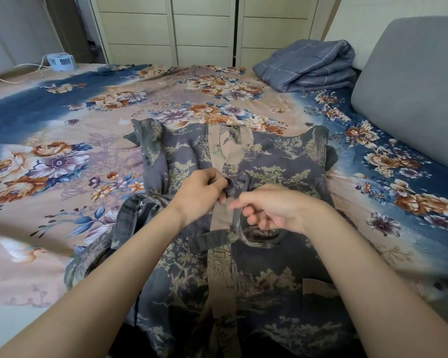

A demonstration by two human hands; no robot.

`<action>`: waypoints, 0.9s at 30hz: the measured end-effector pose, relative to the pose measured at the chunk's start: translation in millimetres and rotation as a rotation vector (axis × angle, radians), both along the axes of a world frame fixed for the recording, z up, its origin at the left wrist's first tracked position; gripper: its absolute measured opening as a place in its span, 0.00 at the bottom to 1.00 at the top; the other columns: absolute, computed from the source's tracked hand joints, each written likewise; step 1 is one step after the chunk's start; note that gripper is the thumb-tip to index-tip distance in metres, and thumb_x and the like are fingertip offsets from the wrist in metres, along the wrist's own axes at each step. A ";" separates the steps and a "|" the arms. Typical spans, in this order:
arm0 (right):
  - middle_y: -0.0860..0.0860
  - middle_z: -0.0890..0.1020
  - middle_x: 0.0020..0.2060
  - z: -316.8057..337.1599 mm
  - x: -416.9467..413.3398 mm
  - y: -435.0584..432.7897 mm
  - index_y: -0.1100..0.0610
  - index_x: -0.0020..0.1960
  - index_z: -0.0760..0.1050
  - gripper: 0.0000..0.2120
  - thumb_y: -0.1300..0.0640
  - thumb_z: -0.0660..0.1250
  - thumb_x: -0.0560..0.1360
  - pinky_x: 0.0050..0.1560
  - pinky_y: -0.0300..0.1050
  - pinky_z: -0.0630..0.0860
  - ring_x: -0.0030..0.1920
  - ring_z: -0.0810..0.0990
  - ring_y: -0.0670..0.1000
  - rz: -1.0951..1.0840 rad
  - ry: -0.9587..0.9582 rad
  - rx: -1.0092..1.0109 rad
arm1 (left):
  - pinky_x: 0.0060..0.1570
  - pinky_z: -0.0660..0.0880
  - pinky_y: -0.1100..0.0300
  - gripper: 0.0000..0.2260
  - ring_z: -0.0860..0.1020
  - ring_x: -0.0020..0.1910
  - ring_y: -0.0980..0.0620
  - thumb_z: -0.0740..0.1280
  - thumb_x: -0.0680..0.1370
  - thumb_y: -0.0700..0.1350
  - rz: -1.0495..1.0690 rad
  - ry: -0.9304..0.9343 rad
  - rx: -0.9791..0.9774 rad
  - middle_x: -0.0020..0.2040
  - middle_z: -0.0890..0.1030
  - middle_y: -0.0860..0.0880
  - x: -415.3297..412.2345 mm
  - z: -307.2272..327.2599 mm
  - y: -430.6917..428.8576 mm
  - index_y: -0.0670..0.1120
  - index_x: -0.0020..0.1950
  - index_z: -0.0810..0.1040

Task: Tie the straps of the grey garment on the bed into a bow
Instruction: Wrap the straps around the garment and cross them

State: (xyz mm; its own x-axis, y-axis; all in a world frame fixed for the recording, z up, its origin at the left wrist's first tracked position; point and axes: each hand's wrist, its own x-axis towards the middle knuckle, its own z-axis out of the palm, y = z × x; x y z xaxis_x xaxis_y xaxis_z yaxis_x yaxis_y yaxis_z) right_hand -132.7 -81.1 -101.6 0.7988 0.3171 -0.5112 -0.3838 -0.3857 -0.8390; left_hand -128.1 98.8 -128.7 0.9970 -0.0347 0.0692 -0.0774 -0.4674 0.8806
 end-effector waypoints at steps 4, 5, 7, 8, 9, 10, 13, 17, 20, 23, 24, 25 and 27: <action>0.57 0.88 0.49 -2.5 0.8 5.4 0.66 0.60 0.79 0.12 0.62 0.66 0.79 0.40 0.39 0.81 0.49 0.88 0.54 -0.160 0.024 0.176 | 0.28 0.65 0.66 0.09 0.68 0.25 0.56 0.64 0.80 0.44 -0.002 -0.017 -0.009 0.33 0.84 0.50 -0.3 3.1 -2.3 0.44 0.41 0.78; 0.59 0.88 0.51 -3.3 2.9 6.7 0.66 0.59 0.79 0.11 0.62 0.66 0.78 0.43 0.41 0.82 0.51 0.88 0.55 -0.215 0.008 0.220 | 0.29 0.66 0.65 0.10 0.68 0.25 0.55 0.64 0.80 0.45 -0.016 -0.002 -0.018 0.33 0.84 0.50 -0.5 3.9 -2.5 0.46 0.40 0.77; 0.60 0.87 0.53 -3.7 6.9 9.8 0.63 0.55 0.80 0.08 0.62 0.67 0.77 0.49 0.44 0.84 0.55 0.86 0.56 -0.328 -0.023 0.317 | 0.29 0.65 0.62 0.11 0.67 0.26 0.55 0.64 0.80 0.47 -0.058 0.057 -0.038 0.33 0.82 0.50 -2.5 6.9 -2.5 0.47 0.39 0.77; 0.60 0.86 0.53 -3.1 8.3 11.1 0.61 0.52 0.80 0.06 0.61 0.68 0.77 0.51 0.46 0.84 0.56 0.86 0.56 -0.377 -0.030 0.367 | 0.28 0.65 0.63 0.12 0.67 0.25 0.55 0.63 0.81 0.48 -0.080 0.095 -0.053 0.32 0.81 0.49 -4.2 8.9 -3.4 0.47 0.40 0.78; 0.60 0.86 0.53 -2.5 9.5 12.7 0.60 0.51 0.79 0.04 0.61 0.69 0.77 0.54 0.47 0.83 0.56 0.85 0.56 -0.412 -0.035 0.406 | 0.26 0.64 0.64 0.14 0.67 0.24 0.56 0.62 0.82 0.49 -0.094 0.132 -0.073 0.31 0.80 0.48 -5.3 11.2 -4.3 0.47 0.40 0.79; 0.59 0.86 0.53 -2.8 10.4 14.0 0.59 0.50 0.79 0.03 0.60 0.69 0.77 0.55 0.48 0.83 0.55 0.86 0.56 -0.433 -0.041 0.429 | 0.24 0.63 0.66 0.16 0.66 0.22 0.57 0.59 0.84 0.50 -0.099 0.168 -0.103 0.30 0.78 0.47 -6.1 12.5 -5.3 0.46 0.42 0.80; 0.58 0.86 0.54 -6.6 11.5 15.5 0.59 0.56 0.81 0.07 0.60 0.69 0.79 0.49 0.44 0.84 0.53 0.86 0.54 -0.431 -0.063 0.410 | 0.19 0.60 0.69 0.17 0.64 0.18 0.59 0.57 0.86 0.46 -0.109 0.249 -0.183 0.29 0.76 0.46 -6.8 12.5 -4.4 0.44 0.45 0.82; 0.56 0.87 0.53 -6.7 8.3 17.1 0.60 0.61 0.80 0.11 0.62 0.67 0.80 0.43 0.40 0.82 0.51 0.86 0.50 -0.397 -0.095 0.375 | 0.22 0.60 0.64 0.06 0.68 0.22 0.54 0.63 0.82 0.39 -0.178 0.319 -0.063 0.31 0.82 0.47 -7.8 11.0 -1.2 0.42 0.49 0.80; 0.58 0.87 0.55 -6.2 7.8 16.1 0.61 0.62 0.80 0.14 0.66 0.69 0.77 0.38 0.37 0.80 0.53 0.86 0.51 -0.368 -0.116 0.371 | 0.24 0.63 0.62 0.09 0.74 0.24 0.50 0.64 0.78 0.34 -0.157 0.362 -0.027 0.31 0.84 0.46 -10.1 14.0 -6.3 0.39 0.57 0.76; 0.57 0.87 0.54 -6.7 9.2 14.3 0.62 0.64 0.77 0.19 0.73 0.64 0.75 0.43 0.39 0.80 0.54 0.85 0.50 -0.333 -0.106 0.372 | 0.29 0.68 0.57 0.10 0.74 0.24 0.47 0.64 0.77 0.32 -0.150 0.334 0.009 0.33 0.85 0.43 -9.9 15.2 -7.5 0.39 0.57 0.75; 0.56 0.87 0.54 -6.7 9.5 12.8 0.62 0.65 0.77 0.20 0.74 0.63 0.75 0.44 0.40 0.80 0.55 0.85 0.51 -0.321 -0.108 0.374 | 0.29 0.69 0.56 0.10 0.74 0.24 0.46 0.64 0.77 0.32 -0.154 0.333 0.004 0.34 0.85 0.41 -10.0 15.0 -6.7 0.39 0.57 0.74; 0.56 0.87 0.55 -6.4 9.8 11.4 0.61 0.64 0.77 0.21 0.75 0.62 0.75 0.45 0.40 0.81 0.56 0.85 0.51 -0.310 -0.115 0.371 | 0.28 0.70 0.56 0.10 0.74 0.23 0.46 0.64 0.77 0.31 -0.158 0.334 -0.010 0.35 0.85 0.40 -10.4 15.4 -5.7 0.39 0.58 0.73; 0.54 0.87 0.55 -4.9 9.0 8.2 0.60 0.63 0.78 0.21 0.75 0.60 0.76 0.44 0.39 0.81 0.57 0.85 0.51 -0.286 -0.132 0.356 | 0.26 0.72 0.60 0.11 0.75 0.23 0.48 0.64 0.78 0.31 -0.162 0.334 -0.027 0.37 0.85 0.39 -11.2 14.1 -3.5 0.39 0.59 0.72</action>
